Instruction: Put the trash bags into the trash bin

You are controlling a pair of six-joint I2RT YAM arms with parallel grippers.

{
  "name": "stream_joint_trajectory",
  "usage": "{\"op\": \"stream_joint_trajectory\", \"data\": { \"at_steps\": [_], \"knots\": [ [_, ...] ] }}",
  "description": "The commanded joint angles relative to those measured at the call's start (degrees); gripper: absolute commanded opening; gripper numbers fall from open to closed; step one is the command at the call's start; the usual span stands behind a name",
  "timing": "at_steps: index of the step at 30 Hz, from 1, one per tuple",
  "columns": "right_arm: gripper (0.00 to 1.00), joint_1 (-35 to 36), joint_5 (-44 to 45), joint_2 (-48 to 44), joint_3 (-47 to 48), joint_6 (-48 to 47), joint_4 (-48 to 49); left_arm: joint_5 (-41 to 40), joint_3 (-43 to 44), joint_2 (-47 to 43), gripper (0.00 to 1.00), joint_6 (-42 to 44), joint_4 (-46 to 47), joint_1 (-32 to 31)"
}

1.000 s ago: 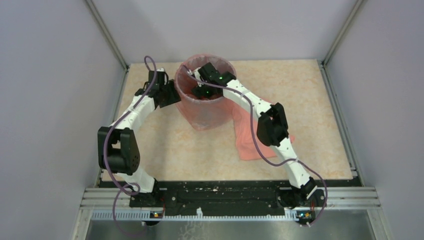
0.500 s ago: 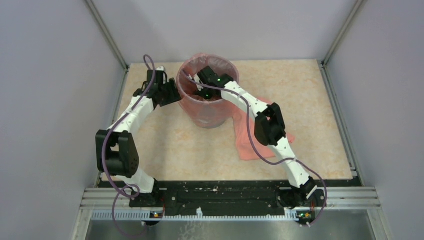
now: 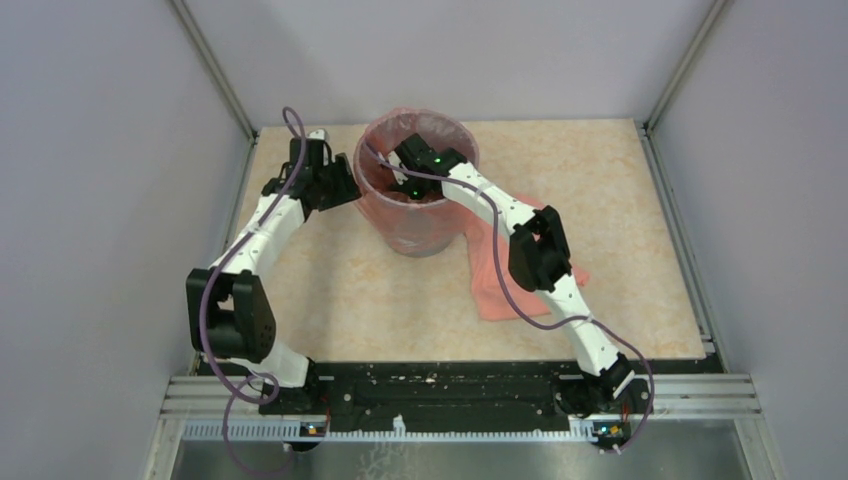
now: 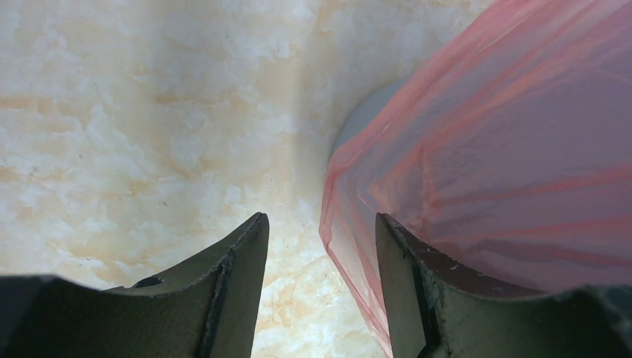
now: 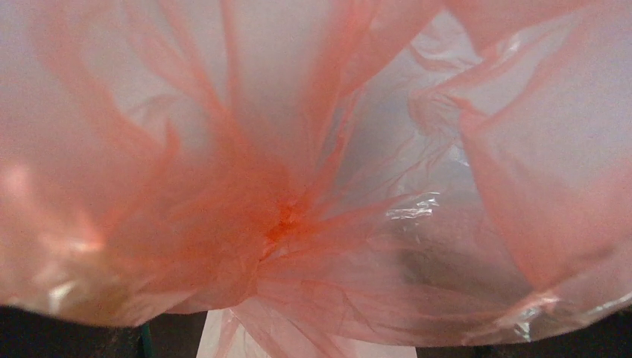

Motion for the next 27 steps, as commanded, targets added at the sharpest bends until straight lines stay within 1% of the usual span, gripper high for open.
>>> {"op": "stream_joint_trajectory", "data": {
  "at_steps": [1,13,23,27],
  "knots": [
    [0.83,-0.36,-2.43,2.46,1.51,-0.83,-0.56,0.33,1.89,-3.54,0.61,0.74,0.23,0.19],
    [0.83,0.98,-6.67,1.57,-1.22,-4.20,-4.77,-0.09,0.74,-4.30,0.61,1.13,-0.70,0.25],
    [0.83,4.35,-8.42,-3.63,-7.94,-6.59,-7.03,-0.28,-1.07,-7.37,0.61,1.80,-2.60,0.26],
    [0.83,4.95,-9.56,-5.86,-10.52,-7.32,-7.05,1.31,-2.98,-9.41,0.61,1.71,-2.68,0.25]
  ]
}}
